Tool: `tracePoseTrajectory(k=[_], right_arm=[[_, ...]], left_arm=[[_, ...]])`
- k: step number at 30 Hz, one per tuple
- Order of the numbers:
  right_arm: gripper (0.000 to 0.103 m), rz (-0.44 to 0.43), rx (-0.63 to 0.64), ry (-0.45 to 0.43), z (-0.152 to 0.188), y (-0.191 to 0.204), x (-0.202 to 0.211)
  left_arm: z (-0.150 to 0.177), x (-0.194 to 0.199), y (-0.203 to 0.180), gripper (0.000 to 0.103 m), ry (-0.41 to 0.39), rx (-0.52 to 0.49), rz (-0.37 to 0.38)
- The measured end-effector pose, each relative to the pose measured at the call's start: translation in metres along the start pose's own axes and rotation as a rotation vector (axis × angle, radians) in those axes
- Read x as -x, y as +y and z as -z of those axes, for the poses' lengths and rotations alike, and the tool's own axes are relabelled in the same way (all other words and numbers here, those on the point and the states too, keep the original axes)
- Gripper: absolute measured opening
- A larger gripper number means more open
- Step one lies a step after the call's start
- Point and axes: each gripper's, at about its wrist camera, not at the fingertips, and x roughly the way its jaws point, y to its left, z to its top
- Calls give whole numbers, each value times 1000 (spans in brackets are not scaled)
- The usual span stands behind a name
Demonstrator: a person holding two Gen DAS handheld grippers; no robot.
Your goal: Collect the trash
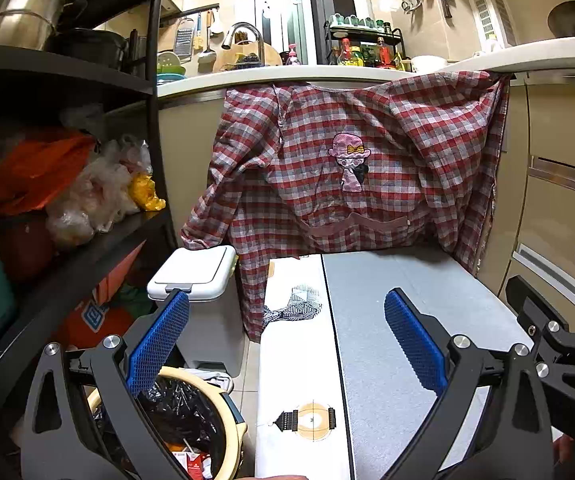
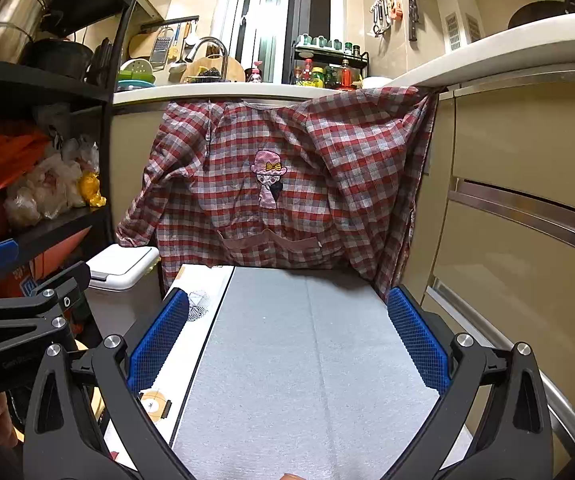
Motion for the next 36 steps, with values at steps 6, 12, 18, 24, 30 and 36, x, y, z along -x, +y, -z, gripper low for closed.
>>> tracePoseTrajectory(k=[6,12,18,24,30,36], right_arm=[[98,0,2,1,0,0,-1],[98,5,-2,0,2,-3,-3],[98,6,-6,2,3,-5,-4],[98,8,-7,3,3,-4,-3],[98,7,-6,3,3,-6,-4],[98,7,-4,3,3,-7,-4]], left_arm=[[-1,-1,0,95,0,4,1],[-3,-1,-2,95,-7,-1,3],[-4,0,-5,95,-11,-1,0],[-4,0,-6,95,-11,-4,-1],[-5,1,-9,95,-10,-6,0],[-4,2,-11,95,-17,-9,-14]])
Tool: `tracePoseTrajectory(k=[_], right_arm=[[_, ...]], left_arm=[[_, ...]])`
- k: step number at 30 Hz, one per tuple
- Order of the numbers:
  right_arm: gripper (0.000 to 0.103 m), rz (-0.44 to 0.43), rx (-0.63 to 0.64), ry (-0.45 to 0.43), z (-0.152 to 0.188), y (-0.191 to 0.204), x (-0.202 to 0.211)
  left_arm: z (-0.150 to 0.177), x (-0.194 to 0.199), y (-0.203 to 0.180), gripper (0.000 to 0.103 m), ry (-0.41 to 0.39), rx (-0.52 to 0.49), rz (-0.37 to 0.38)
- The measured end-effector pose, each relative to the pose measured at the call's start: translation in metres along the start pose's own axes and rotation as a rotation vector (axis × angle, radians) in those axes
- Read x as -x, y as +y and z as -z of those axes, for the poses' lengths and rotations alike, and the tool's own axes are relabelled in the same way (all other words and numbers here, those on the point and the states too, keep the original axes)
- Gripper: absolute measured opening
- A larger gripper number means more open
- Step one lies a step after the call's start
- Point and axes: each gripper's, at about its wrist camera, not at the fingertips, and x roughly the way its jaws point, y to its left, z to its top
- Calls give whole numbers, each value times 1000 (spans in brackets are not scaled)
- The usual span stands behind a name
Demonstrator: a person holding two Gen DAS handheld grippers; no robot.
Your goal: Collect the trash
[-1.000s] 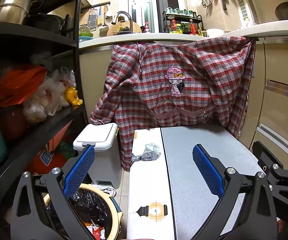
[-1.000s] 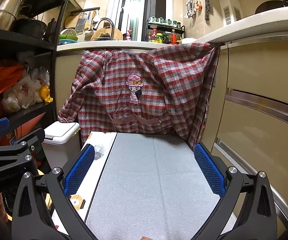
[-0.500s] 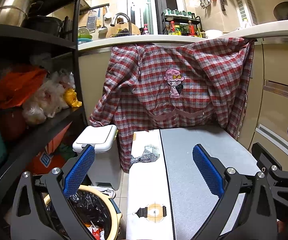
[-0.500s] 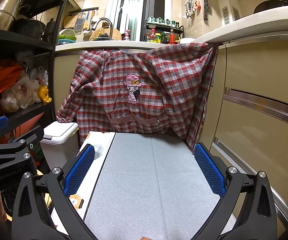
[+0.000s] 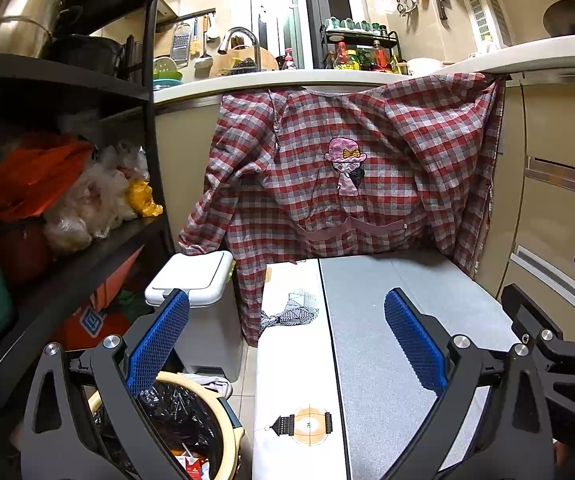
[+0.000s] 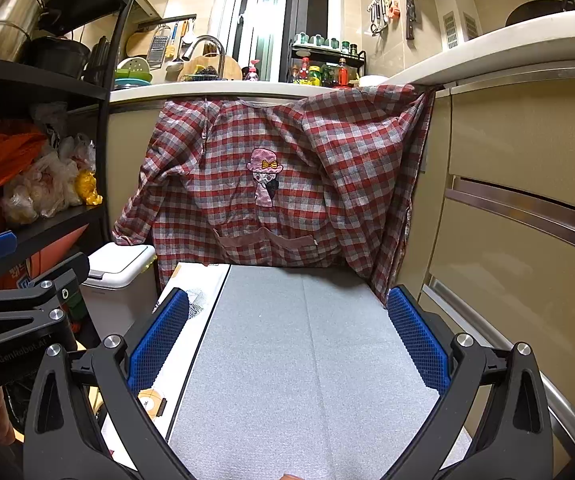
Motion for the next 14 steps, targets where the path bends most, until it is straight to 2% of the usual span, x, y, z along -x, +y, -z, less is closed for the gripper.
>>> tracePoseTrajectory(k=[14], right_arm=[[98,-5,-7,-5,0,-8,1]], left_arm=[[0,0,-1,95,4,10,2]])
